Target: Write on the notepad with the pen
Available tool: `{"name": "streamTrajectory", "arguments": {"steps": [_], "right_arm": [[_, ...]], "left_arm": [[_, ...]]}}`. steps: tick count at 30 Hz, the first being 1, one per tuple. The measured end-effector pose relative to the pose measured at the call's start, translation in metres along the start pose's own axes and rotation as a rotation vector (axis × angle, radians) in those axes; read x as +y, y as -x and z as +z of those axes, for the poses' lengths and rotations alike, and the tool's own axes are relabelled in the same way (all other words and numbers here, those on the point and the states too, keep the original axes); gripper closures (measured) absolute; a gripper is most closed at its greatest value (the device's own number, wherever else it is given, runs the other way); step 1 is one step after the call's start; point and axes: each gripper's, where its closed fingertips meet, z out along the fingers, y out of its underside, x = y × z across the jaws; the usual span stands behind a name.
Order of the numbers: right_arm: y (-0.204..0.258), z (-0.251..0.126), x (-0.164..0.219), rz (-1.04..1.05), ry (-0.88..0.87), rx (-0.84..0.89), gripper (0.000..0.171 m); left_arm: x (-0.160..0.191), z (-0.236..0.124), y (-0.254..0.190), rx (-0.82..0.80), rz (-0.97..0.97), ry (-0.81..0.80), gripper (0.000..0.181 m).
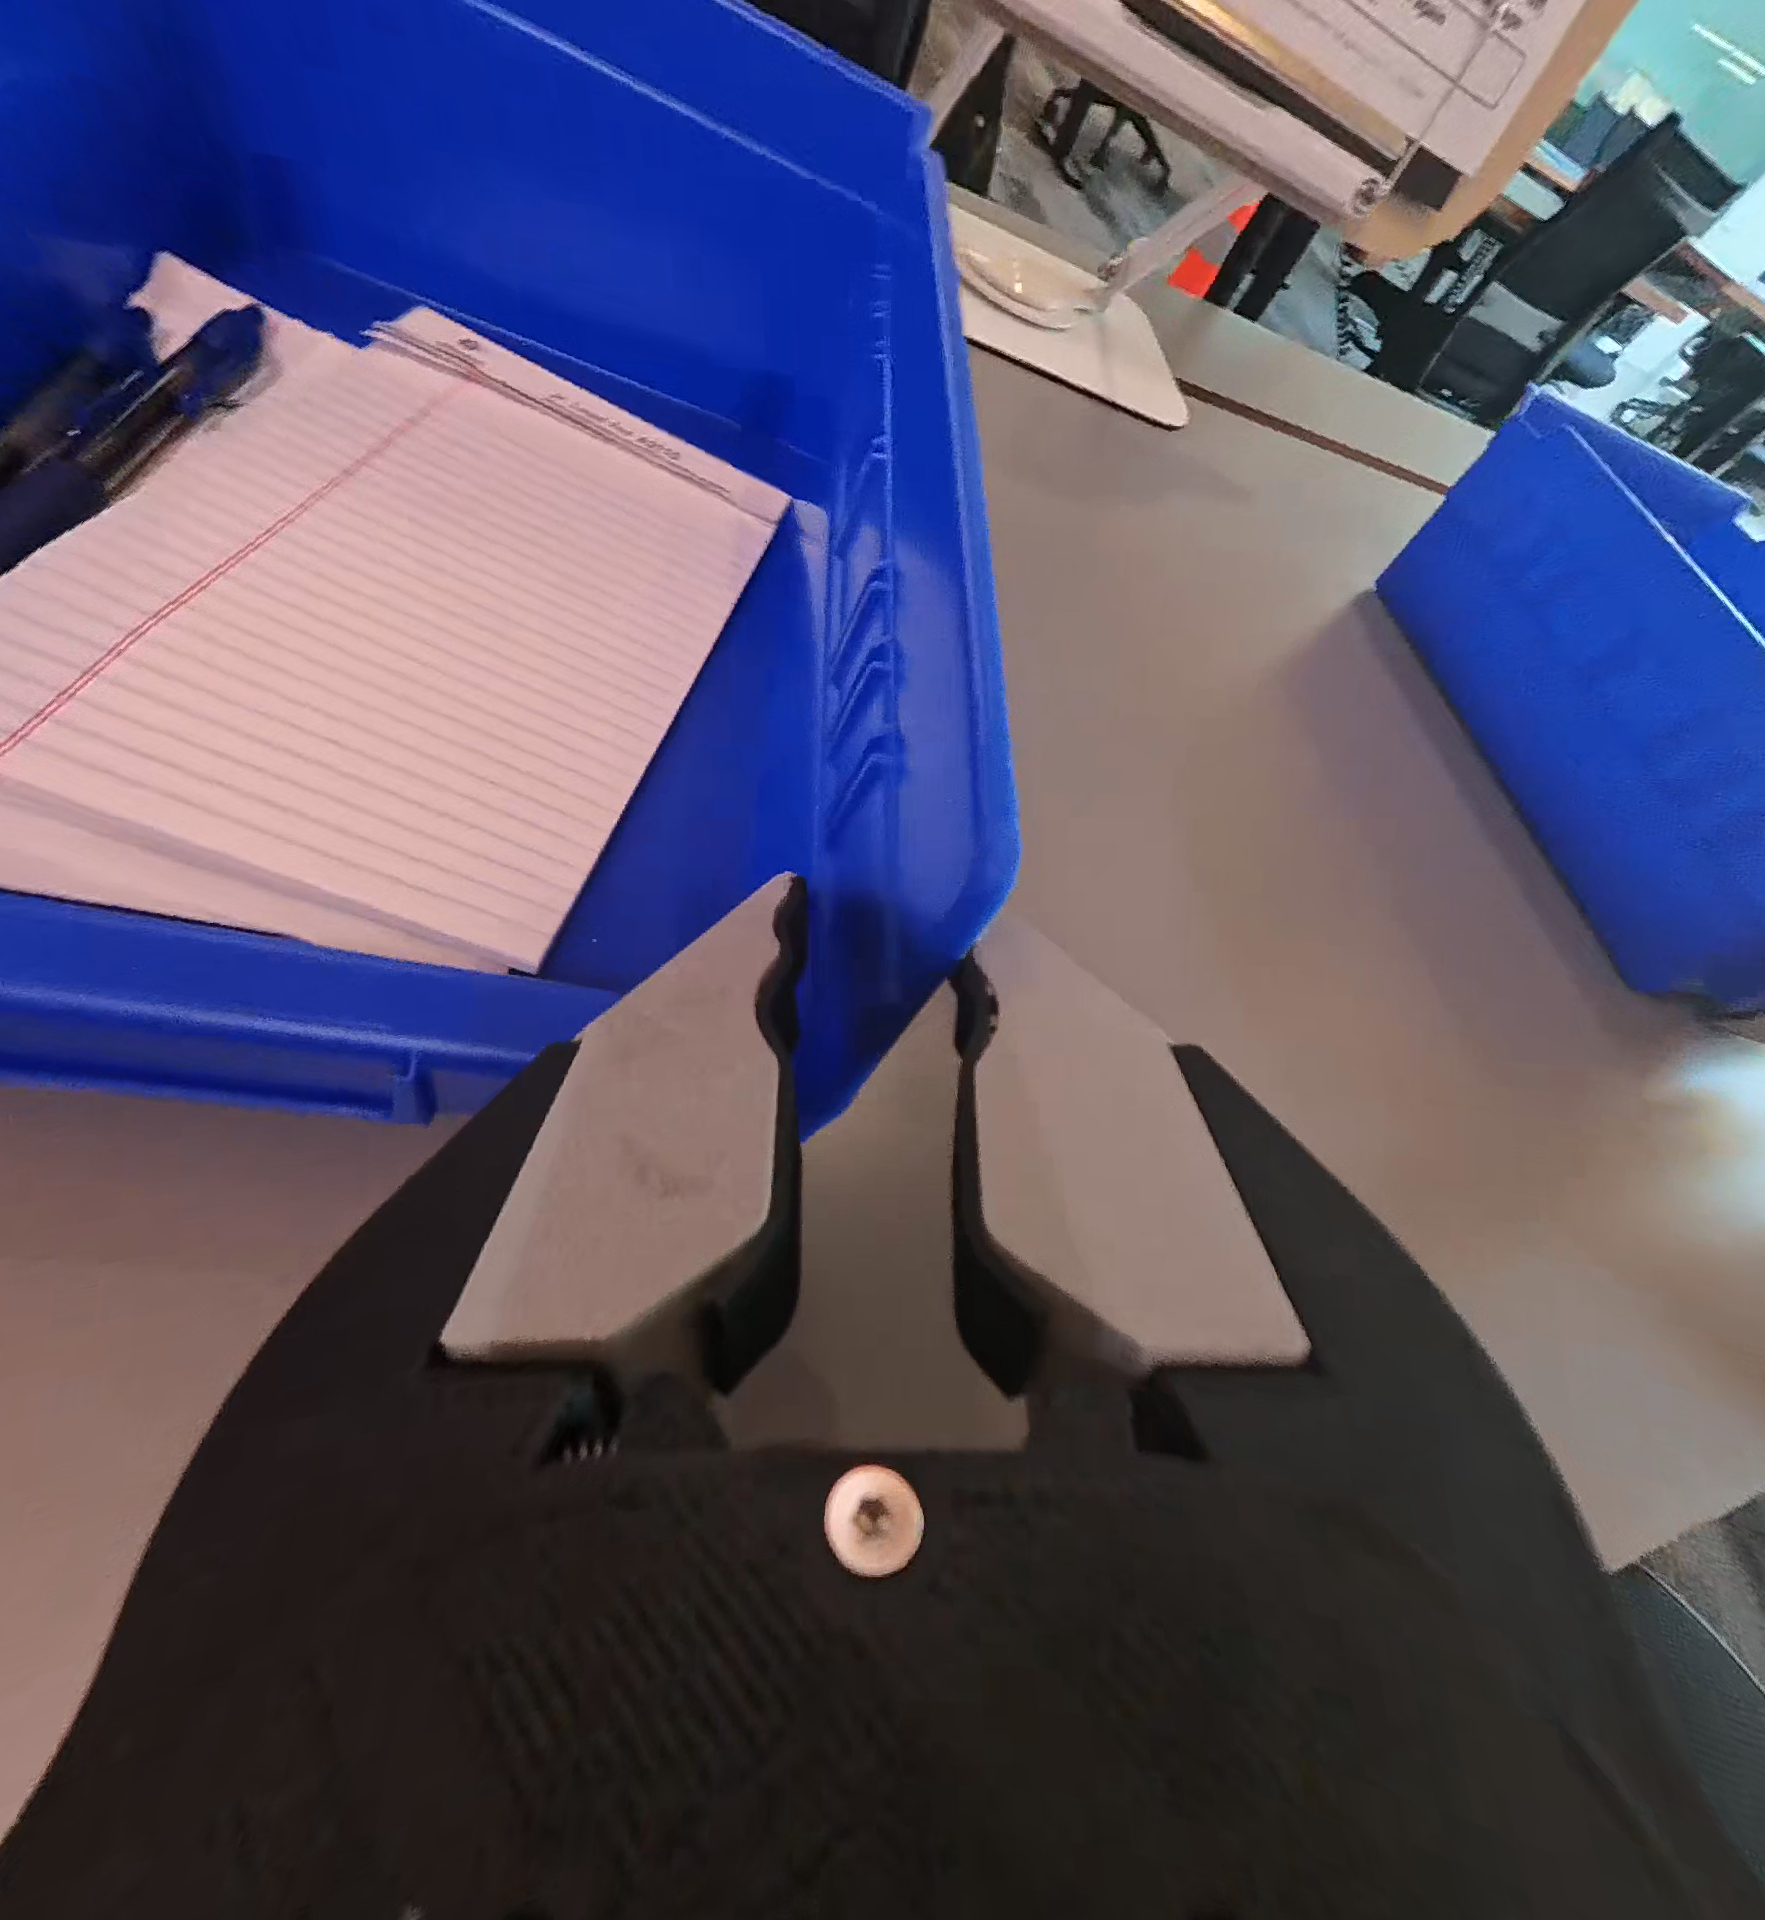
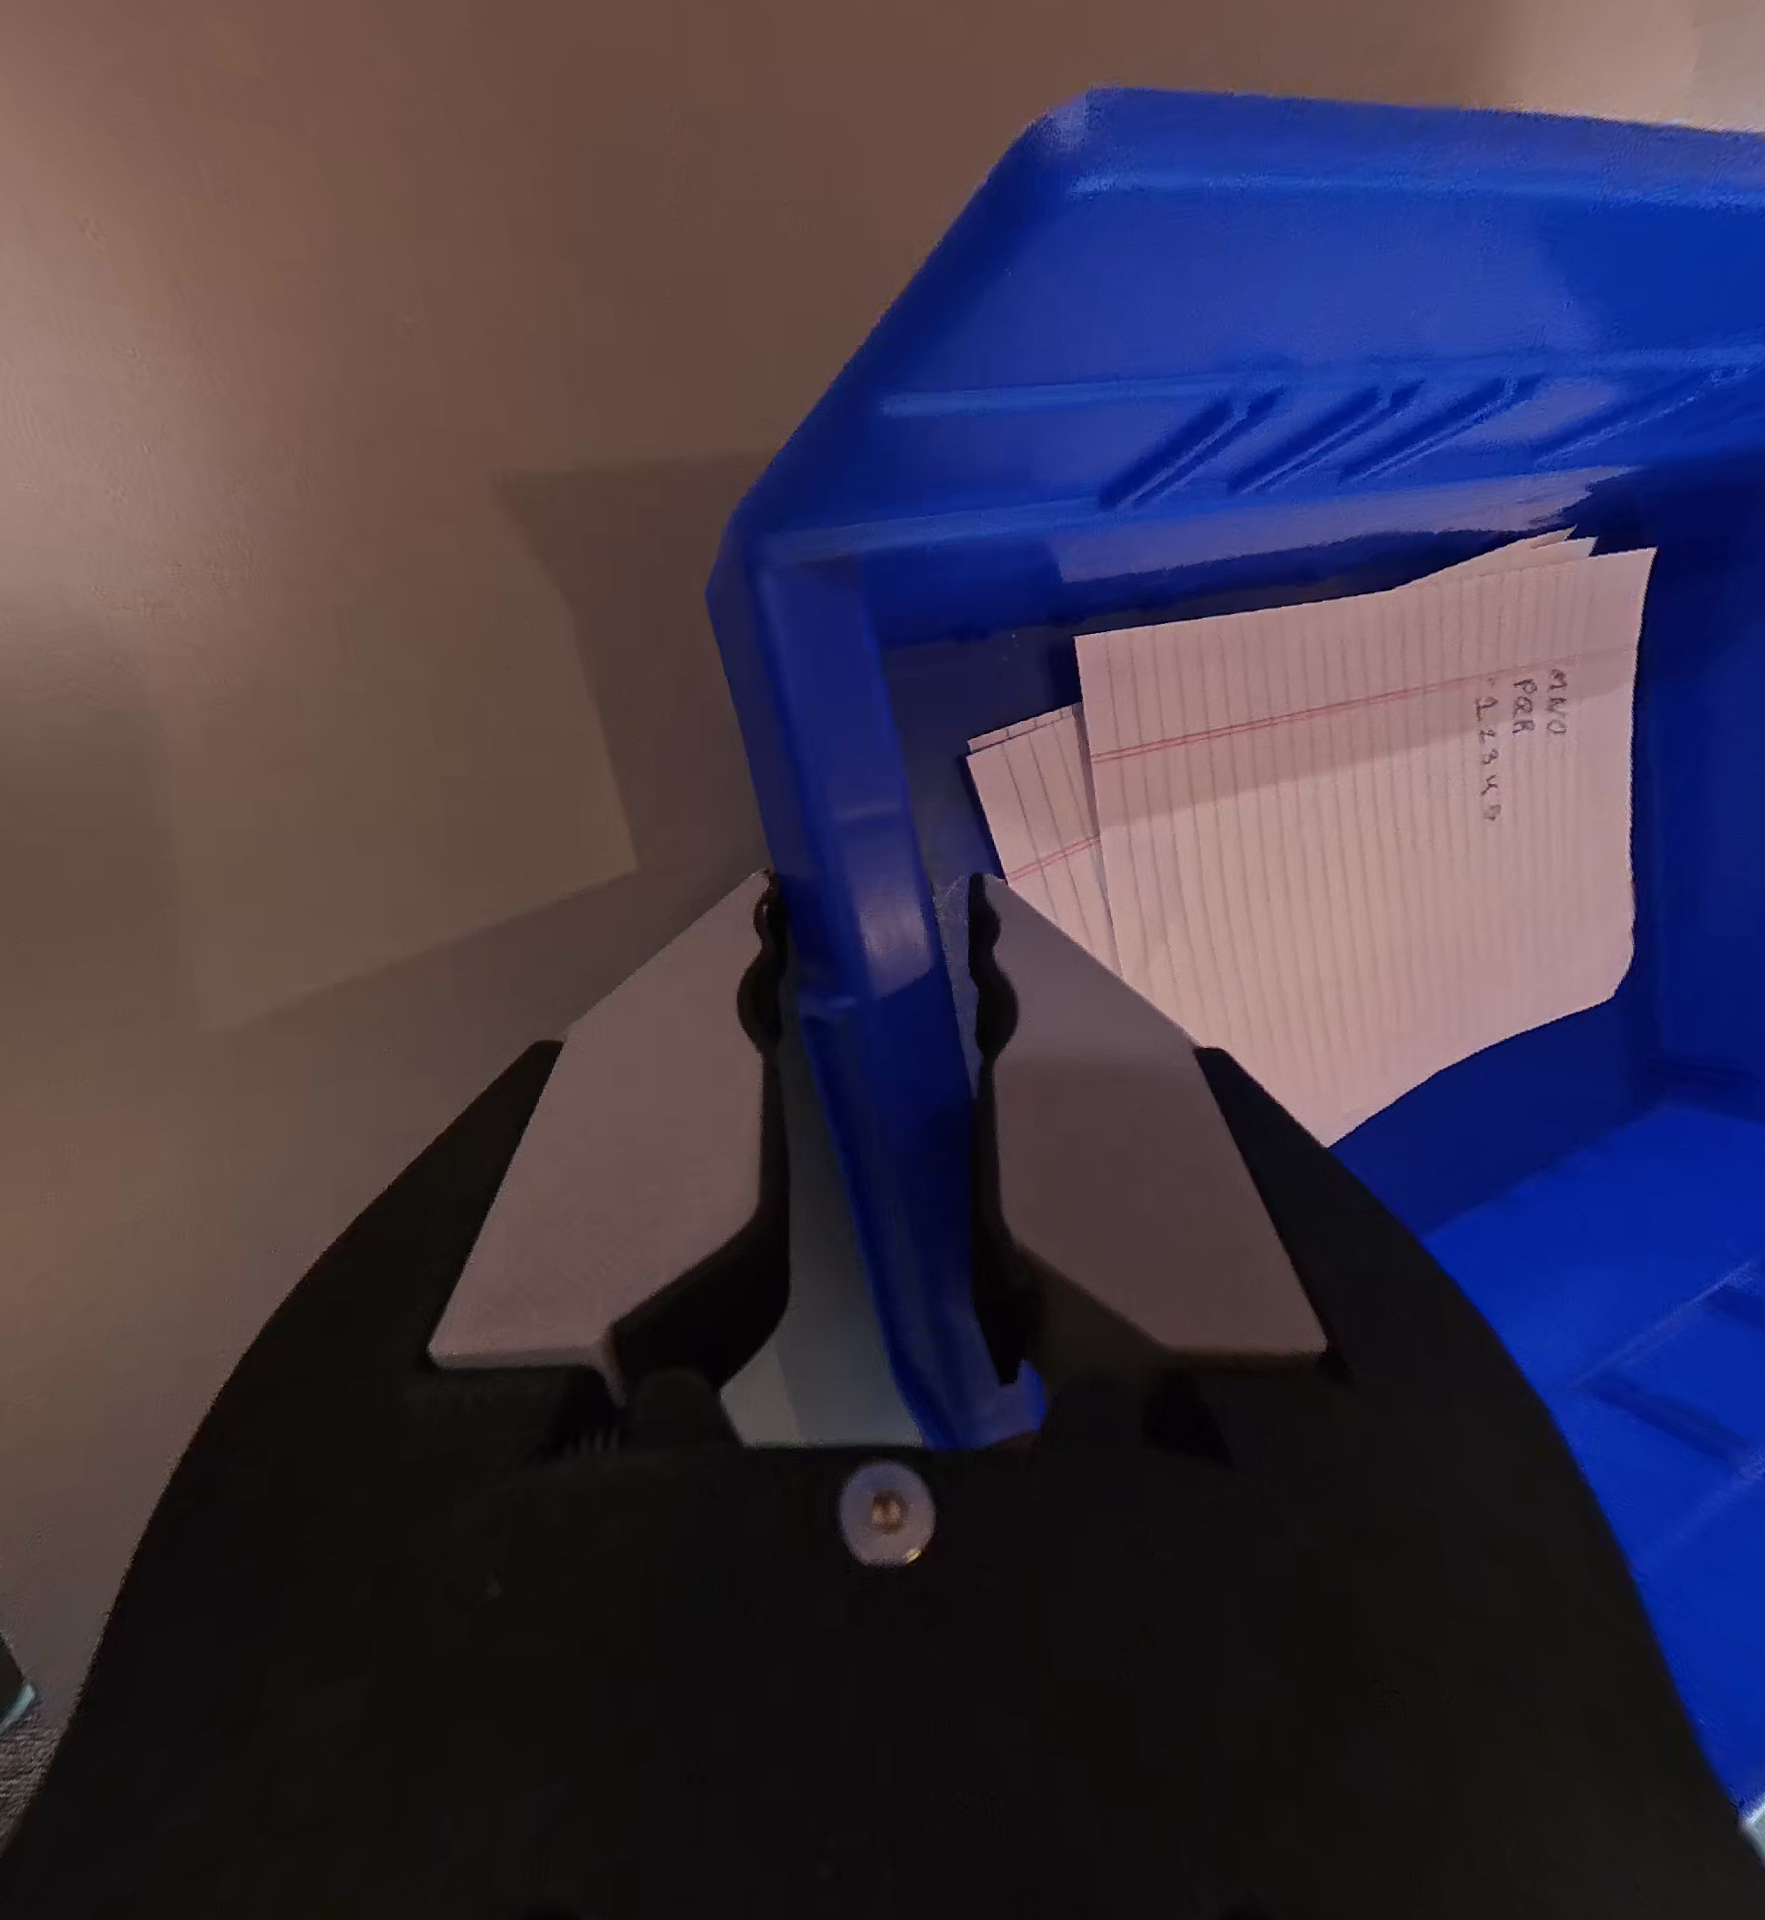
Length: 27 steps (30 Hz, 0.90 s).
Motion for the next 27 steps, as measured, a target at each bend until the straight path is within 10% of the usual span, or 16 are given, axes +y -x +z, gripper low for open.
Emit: {"name": "streamTrajectory", "arguments": {"steps": [9, 16, 27], "right_arm": [[0.000, -0.037, 0.013, 0.098, -0.091, -0.022, 0.133], [-0.008, -0.107, -0.139, 0.252, -0.645, 0.098, 0.123], [-0.042, 0.072, -0.245, 0.451, -0.584, 0.161, 0.124]], "left_arm": [[0.009, -0.020, -0.063, 0.307, 0.054, 0.028, 0.134], [-0.042, -0.034, 0.012, -0.029, 0.259, -0.060, 0.119], [-0.031, 0.009, 0.066, -0.306, 0.438, -0.054, 0.131]]}}
